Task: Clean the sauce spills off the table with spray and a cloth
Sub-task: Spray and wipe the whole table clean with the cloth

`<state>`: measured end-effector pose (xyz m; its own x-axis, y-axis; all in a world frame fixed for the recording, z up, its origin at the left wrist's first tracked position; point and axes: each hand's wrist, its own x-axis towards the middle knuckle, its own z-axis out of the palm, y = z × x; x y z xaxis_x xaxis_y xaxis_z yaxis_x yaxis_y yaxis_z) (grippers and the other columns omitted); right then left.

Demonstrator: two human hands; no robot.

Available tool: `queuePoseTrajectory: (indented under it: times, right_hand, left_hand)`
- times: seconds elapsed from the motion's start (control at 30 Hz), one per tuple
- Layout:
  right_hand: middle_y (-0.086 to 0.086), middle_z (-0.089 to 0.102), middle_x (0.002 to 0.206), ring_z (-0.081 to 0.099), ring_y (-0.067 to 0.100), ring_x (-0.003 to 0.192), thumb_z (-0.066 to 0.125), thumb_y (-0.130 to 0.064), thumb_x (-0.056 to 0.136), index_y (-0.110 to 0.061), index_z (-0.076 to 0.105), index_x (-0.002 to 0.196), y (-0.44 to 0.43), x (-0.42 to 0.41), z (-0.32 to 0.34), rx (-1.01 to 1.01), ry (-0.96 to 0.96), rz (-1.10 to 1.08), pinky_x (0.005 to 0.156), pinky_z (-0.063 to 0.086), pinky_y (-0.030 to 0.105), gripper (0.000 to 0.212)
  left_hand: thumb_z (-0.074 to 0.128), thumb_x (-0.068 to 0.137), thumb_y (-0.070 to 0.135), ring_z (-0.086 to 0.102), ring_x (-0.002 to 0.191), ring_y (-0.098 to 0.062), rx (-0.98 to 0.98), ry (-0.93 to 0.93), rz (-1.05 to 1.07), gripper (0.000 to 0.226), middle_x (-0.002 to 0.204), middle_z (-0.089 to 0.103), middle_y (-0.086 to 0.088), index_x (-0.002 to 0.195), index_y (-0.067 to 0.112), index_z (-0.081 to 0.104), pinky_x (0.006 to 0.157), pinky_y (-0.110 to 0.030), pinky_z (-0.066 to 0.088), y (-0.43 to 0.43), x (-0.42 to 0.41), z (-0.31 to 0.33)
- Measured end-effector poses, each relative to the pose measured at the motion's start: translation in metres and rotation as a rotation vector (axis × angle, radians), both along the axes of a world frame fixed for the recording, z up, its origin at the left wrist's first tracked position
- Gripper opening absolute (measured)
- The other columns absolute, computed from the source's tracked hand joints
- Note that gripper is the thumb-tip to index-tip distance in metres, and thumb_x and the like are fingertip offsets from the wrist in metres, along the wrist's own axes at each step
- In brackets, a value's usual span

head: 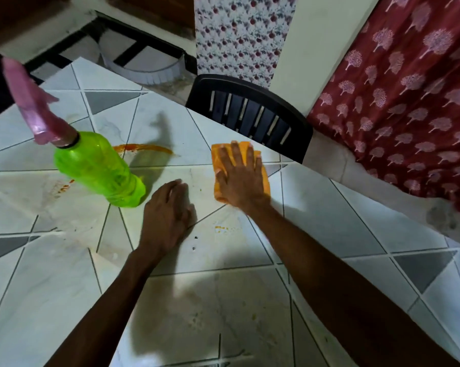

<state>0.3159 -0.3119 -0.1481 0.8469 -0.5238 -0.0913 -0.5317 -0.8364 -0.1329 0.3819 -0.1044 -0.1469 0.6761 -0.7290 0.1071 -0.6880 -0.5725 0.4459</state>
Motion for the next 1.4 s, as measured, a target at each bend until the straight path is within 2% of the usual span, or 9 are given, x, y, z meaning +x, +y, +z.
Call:
queuePoseTrajectory:
  times: [0.27,0.43,0.53,0.67,0.8,0.97,1.17,1.27,1.4]
  right_hand:
    - [0.003,0.016,0.170,0.016,0.036,0.155,0.033,-0.046,0.101,-0.030,0.020,0.161,0.058,-0.178,0.008,0.007,0.045,0.261,0.120,0.021,0.057,0.063]
    - [0.014,0.023,0.167,0.024,0.048,0.149,0.022,-0.050,0.101,-0.023,0.024,0.161,-0.039,-0.098,-0.006,-0.039,0.033,-0.184,0.119,0.021,0.063,0.066]
    - [0.014,0.017,0.169,0.012,0.049,0.153,0.022,-0.052,0.098,-0.023,0.021,0.161,-0.055,-0.023,-0.005,0.058,-0.005,-0.359,0.121,0.012,0.066,0.069]
    - [0.011,0.009,0.170,0.006,0.045,0.155,0.018,-0.052,0.098,-0.026,0.016,0.162,0.025,-0.010,-0.005,0.016,-0.023,-0.083,0.123,0.008,0.063,0.069]
    - [0.006,0.011,0.171,0.009,0.037,0.156,0.031,-0.049,0.101,-0.029,0.017,0.162,0.109,-0.100,0.003,0.028,-0.043,0.184,0.123,0.012,0.059,0.066]
    - [0.011,0.015,0.170,0.014,0.038,0.156,0.032,-0.044,0.105,-0.020,0.021,0.162,0.056,-0.209,-0.008,-0.034,0.033,0.127,0.117,0.022,0.062,0.063]
    - [0.015,0.024,0.166,0.024,0.050,0.148,0.025,-0.051,0.096,-0.022,0.025,0.160,-0.025,-0.095,-0.002,-0.033,0.029,-0.306,0.119,0.020,0.066,0.071]
    - [0.011,0.012,0.170,0.009,0.046,0.154,0.023,-0.052,0.097,-0.025,0.018,0.162,0.020,-0.052,-0.005,-0.020,0.017,-0.184,0.123,0.009,0.063,0.071]
    - [0.007,0.014,0.170,0.008,0.041,0.156,0.032,-0.049,0.099,-0.027,0.020,0.162,0.095,-0.112,0.000,0.028,-0.030,0.106,0.122,0.012,0.060,0.067]
  left_hand:
    - [0.052,0.086,0.041,0.051,0.123,-0.037,0.091,0.016,0.012,0.060,0.139,0.052,-0.016,0.133,0.004,0.054,0.103,-0.045,0.044,0.022,0.002,0.003]
    - [0.049,0.088,0.037,0.047,0.128,-0.037,0.102,-0.004,0.030,0.059,0.142,0.049,-0.018,0.135,0.002,0.052,0.108,-0.045,0.040,0.019,-0.002,0.002]
    - [0.046,0.089,0.038,0.047,0.130,-0.038,0.102,0.004,0.022,0.060,0.144,0.048,-0.019,0.136,0.002,0.051,0.109,-0.045,0.040,0.019,0.000,-0.003]
    - [0.043,0.091,0.037,0.046,0.131,-0.041,0.127,-0.002,0.012,0.060,0.144,0.048,-0.021,0.138,0.000,0.049,0.108,-0.047,0.041,0.021,0.000,-0.006]
    - [0.049,0.088,0.032,0.046,0.130,-0.041,0.143,0.008,0.000,0.059,0.143,0.048,-0.021,0.137,-0.001,0.049,0.108,-0.046,0.041,0.019,-0.003,-0.001]
    - [0.052,0.072,0.033,0.053,0.121,-0.039,0.043,0.046,-0.047,0.069,0.135,0.054,-0.019,0.133,0.000,0.054,0.102,-0.044,0.045,0.004,-0.019,0.013]
    - [0.051,0.081,0.029,0.059,0.113,-0.039,-0.088,0.053,-0.098,0.055,0.124,0.062,-0.021,0.125,-0.002,0.060,0.096,-0.044,0.049,-0.006,-0.040,0.014]
    - [0.047,0.080,0.032,0.058,0.115,-0.037,-0.129,0.072,-0.056,0.059,0.127,0.062,-0.018,0.128,0.000,0.060,0.100,-0.041,0.047,0.004,-0.036,0.013]
    - [0.046,0.074,0.028,0.055,0.119,-0.034,-0.080,0.083,-0.057,0.064,0.132,0.059,-0.016,0.132,0.004,0.058,0.104,-0.036,0.043,0.017,-0.036,0.016]
